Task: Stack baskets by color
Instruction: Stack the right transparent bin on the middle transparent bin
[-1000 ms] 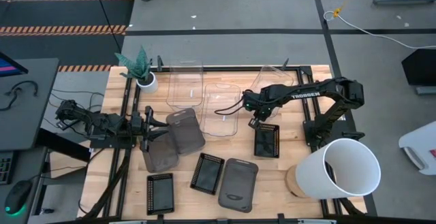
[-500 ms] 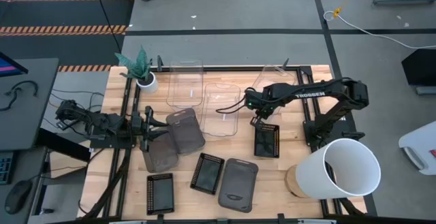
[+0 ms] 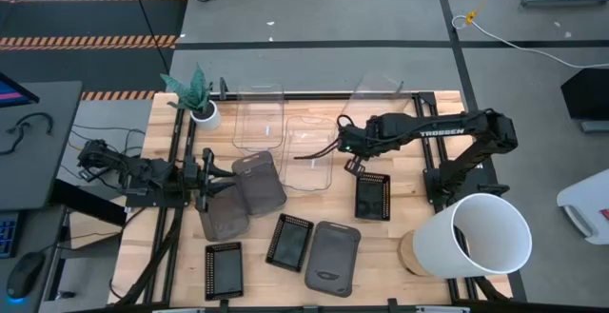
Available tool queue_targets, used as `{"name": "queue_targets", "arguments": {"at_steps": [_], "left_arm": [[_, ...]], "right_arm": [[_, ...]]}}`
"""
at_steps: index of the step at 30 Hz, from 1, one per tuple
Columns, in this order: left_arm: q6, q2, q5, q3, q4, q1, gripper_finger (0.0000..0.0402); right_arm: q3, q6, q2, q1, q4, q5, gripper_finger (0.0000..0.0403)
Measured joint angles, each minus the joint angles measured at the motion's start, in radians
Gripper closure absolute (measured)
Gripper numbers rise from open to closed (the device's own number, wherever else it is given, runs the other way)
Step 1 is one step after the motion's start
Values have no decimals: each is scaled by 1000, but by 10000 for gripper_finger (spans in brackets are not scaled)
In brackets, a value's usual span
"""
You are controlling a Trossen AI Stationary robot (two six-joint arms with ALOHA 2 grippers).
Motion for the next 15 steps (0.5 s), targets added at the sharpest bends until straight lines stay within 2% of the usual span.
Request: {"name": "queue_targets", "arguments": {"at_steps": [2, 6, 15], "left_arm": [[0, 0, 0, 0, 0, 0, 283], [0, 0, 0, 0, 0, 0, 283], [0, 0, 0, 0, 0, 0, 283]], "right_arm": [[39, -23, 0, 25, 8, 39, 398], [102, -82, 0, 71, 55, 50, 398], [227, -203, 107, 103, 108, -1, 398]]}}
